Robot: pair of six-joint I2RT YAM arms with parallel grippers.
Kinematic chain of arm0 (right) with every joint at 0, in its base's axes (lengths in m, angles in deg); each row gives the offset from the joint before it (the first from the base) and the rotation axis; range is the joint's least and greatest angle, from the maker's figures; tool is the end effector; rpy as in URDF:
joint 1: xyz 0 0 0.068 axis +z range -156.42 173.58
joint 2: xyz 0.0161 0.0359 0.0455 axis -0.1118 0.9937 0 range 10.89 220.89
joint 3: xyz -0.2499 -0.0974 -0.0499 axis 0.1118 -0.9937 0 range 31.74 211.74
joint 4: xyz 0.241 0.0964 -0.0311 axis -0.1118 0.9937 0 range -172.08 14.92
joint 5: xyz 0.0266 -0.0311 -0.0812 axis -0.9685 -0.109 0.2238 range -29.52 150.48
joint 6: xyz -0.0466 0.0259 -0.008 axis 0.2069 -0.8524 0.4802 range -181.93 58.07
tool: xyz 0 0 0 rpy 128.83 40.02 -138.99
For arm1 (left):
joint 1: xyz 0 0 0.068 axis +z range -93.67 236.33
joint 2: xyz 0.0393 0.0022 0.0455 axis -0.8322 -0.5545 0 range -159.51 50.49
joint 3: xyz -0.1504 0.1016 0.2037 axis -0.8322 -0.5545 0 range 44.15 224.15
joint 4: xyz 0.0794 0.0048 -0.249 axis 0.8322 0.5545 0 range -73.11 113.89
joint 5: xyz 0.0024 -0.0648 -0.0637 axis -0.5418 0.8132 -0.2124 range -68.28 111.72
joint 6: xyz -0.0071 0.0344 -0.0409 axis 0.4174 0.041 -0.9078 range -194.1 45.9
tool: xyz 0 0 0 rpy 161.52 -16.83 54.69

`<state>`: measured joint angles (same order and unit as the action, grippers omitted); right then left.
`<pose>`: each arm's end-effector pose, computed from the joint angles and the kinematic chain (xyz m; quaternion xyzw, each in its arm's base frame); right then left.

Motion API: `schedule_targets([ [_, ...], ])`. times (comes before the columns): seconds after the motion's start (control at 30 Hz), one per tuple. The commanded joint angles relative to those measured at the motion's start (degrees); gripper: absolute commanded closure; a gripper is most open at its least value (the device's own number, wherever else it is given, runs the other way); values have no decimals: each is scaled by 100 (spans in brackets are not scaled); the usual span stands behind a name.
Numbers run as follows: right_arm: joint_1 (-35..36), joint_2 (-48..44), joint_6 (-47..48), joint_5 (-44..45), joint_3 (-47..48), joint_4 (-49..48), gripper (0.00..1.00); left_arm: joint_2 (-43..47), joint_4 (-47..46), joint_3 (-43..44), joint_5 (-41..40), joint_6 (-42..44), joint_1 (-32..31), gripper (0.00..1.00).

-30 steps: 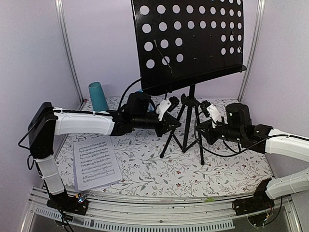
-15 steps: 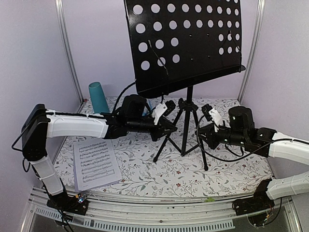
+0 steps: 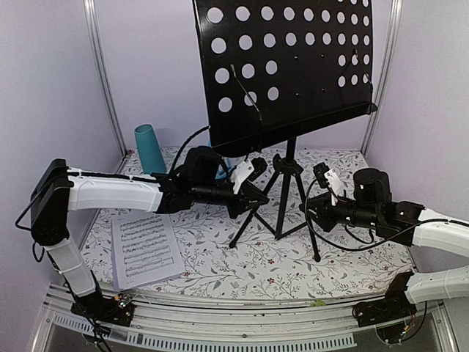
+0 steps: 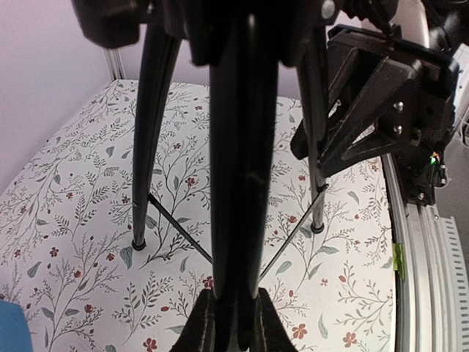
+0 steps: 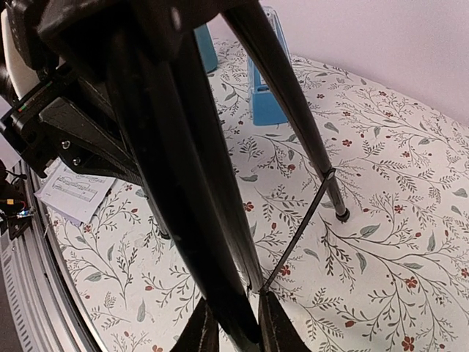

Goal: Set up the instrument practice props
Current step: Open the music stand at the center of the board.

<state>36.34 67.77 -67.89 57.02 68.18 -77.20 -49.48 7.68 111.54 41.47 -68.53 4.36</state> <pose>0.1639 0.1545 0.2585 -0.2819 0.7962 0.2438 0.4766 0.2388 -0.3249 0.2496 0.4787 0.6763 -0.3449 0.4411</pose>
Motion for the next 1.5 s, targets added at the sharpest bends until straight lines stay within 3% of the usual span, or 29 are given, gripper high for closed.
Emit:
schedule_targets([
  [0.0, -246, -402, -551, 981, -177, 331, 78, 209, 1121, -338, -684, -177, 405, 100],
  [0.37, -243, -650, -480, 801, -186, 166, 65, 237, 1192, -422, -775, -152, 325, 100],
  [0.7, -176, -249, -321, -85, -137, -628, 42, 207, 1283, -403, -824, -101, 231, 100],
  [1.23, 9, 921, -87, -253, 114, -1420, 45, 175, 1389, -385, -874, -25, 189, 100],
  [1.37, 1, 1189, -23, -300, 253, -1479, 50, 177, 1403, -376, -903, -11, 185, 100],
  [1.47, 6, 1263, -9, -298, 273, -1495, 62, 183, 1434, -389, -933, -7, 194, 100],
])
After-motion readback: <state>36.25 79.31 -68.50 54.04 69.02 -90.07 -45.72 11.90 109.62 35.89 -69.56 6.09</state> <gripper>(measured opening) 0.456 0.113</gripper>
